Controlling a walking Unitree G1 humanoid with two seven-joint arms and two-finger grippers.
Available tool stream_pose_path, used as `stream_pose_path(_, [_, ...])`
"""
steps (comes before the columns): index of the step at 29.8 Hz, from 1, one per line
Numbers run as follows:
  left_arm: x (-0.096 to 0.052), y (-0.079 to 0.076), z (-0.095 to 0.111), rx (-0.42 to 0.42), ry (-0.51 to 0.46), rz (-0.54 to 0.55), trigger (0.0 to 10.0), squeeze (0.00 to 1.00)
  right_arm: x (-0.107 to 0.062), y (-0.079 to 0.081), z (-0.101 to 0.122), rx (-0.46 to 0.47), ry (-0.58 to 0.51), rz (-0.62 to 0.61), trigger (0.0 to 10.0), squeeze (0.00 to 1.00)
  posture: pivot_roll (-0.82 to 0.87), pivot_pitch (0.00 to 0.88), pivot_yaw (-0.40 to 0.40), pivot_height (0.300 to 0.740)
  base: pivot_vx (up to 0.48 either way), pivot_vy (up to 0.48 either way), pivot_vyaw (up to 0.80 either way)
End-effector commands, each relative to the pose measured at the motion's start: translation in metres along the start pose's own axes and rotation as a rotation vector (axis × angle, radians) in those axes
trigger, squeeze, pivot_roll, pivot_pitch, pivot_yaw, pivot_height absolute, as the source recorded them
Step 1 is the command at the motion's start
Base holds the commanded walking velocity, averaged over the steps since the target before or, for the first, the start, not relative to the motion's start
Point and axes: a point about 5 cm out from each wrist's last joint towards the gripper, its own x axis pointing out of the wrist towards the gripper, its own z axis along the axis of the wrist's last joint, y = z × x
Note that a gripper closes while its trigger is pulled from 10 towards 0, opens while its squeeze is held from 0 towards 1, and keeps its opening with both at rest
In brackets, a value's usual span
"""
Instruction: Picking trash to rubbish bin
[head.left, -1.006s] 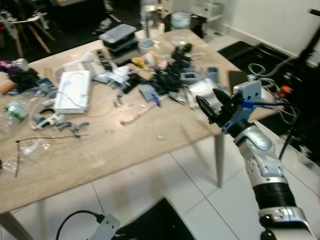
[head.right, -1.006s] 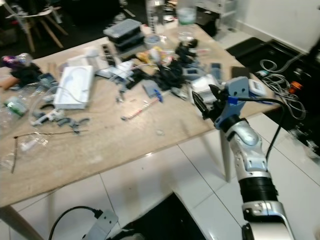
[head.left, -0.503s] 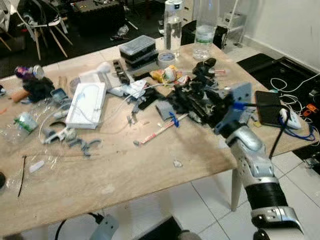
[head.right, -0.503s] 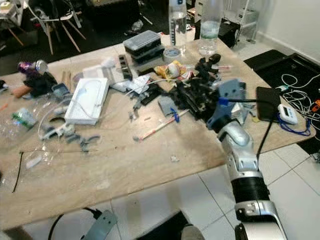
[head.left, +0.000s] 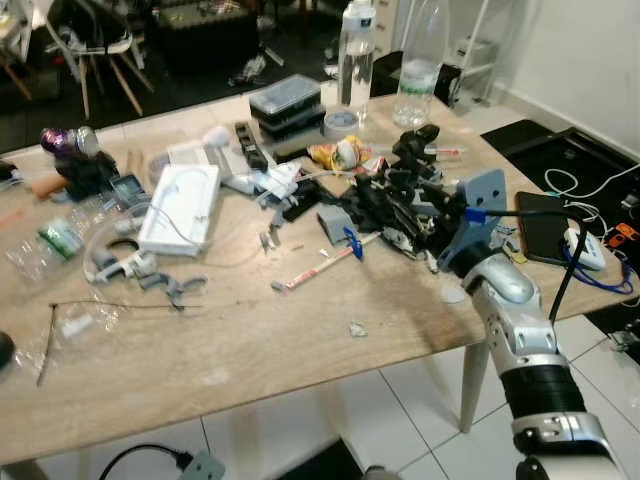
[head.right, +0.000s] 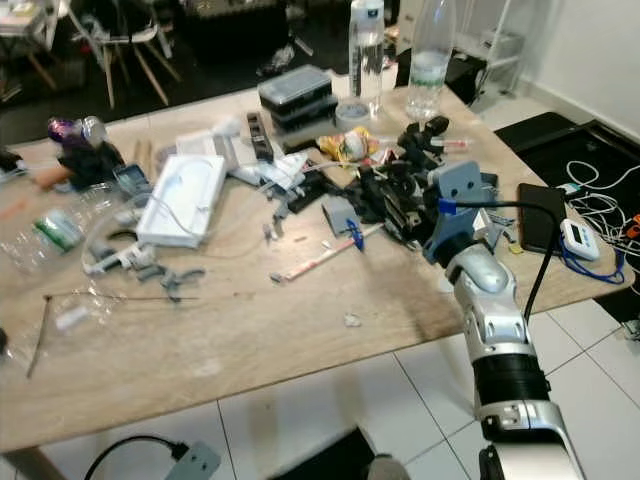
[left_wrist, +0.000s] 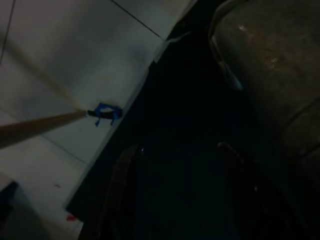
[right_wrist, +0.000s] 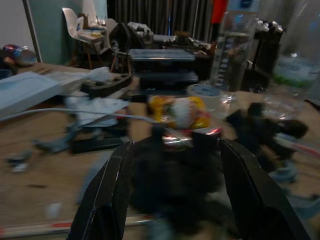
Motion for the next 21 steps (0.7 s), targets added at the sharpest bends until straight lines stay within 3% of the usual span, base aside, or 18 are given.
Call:
stream_pose_path(1, [-0.001, 0.0, -0.007, -0.004, 0.022, 0.0, 10.0, 0.0, -0.002, -0.004, -0.002, -0.012, 0.004, -0.019, 10.0, 0.0, -0.09, 0.093, 0.081, 0.74, 0.0, 0.0, 0.0])
stream_pose_path(10, [-0.001, -0.002, -0.01, -0.01, 0.026, -0.007, 10.0, 0.0, -0.002, -0.015, -0.003, -0.087, 0.022, -0.118, 10.0, 0.0, -0.07, 0.105, 0.079, 0.74, 0.0, 0.0, 0.0])
stream_pose_path(14, [-0.001, -0.003, -0.012, -0.002, 0.03, -0.011, 10.0, 0.0, 0.001, -0.027, 0.0, -0.088, 0.023, -0.15, 10.0, 0.0, -0.07, 0.136, 0.09, 0.74, 0.0, 0.0, 0.0])
stream_pose_path(21, [-0.002, -0.005, -0.02, 0.011, 0.045, -0.018, 10.0, 0.0, 0.004, -0.033, 0.009, -0.057, -0.022, -0.148, 10.0, 0.0, -0.05, 0.179, 0.103, 0.74, 0.0, 0.0, 0.0])
